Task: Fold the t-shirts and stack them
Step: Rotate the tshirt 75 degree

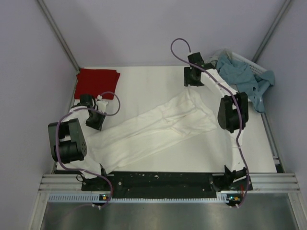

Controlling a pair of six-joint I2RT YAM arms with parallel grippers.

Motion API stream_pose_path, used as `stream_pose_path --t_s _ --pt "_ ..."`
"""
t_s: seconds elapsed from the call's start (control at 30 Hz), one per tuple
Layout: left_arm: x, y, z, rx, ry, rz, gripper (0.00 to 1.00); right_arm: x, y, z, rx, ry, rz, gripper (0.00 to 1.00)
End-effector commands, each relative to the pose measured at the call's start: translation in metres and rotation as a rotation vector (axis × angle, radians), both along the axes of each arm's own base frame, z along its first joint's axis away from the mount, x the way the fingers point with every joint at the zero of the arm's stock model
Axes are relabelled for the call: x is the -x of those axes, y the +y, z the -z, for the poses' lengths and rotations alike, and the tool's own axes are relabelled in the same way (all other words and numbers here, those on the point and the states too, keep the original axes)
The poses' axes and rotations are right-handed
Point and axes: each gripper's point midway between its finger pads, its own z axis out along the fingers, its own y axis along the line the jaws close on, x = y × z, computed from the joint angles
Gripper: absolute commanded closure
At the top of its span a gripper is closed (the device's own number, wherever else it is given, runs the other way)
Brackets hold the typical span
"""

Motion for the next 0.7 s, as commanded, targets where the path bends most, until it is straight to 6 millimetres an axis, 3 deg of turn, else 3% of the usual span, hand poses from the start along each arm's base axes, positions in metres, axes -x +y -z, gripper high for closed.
stream_pose_path --t_s 0.0,0.13,0.27,0.37,0.47,0.57,0.67 --pt "-0.004 -0.001 -0.006 -0.004 -0.053 0.038 0.61 0.050 -0.048 -0.065 0.096 -0.070 0.093 0.39" --pt "0.004 -0.005 -0.001 0.002 -0.040 0.070 0.65 0.114 -0.071 -0.047 0.085 -0.014 0.152 0.35" --pt "0.011 -0.008 0.001 0.008 -0.038 0.086 0.69 0.175 -0.099 -0.003 0.054 0.090 0.251 0.35" --pt "0.018 -0.011 0.001 0.013 -0.038 0.102 0.71 0.203 -0.113 0.028 0.012 0.133 0.306 0.37" --pt "0.019 -0.011 -0.003 0.012 -0.055 0.108 0.70 0.210 -0.115 0.053 0.030 0.171 0.268 0.42" --pt "0.017 -0.016 -0.014 0.028 -0.081 0.123 0.67 0.204 -0.109 0.071 0.026 0.216 0.214 0.67" --pt "0.017 -0.023 -0.028 0.056 -0.113 0.152 0.62 0.182 -0.106 0.073 0.043 0.210 0.196 0.90"
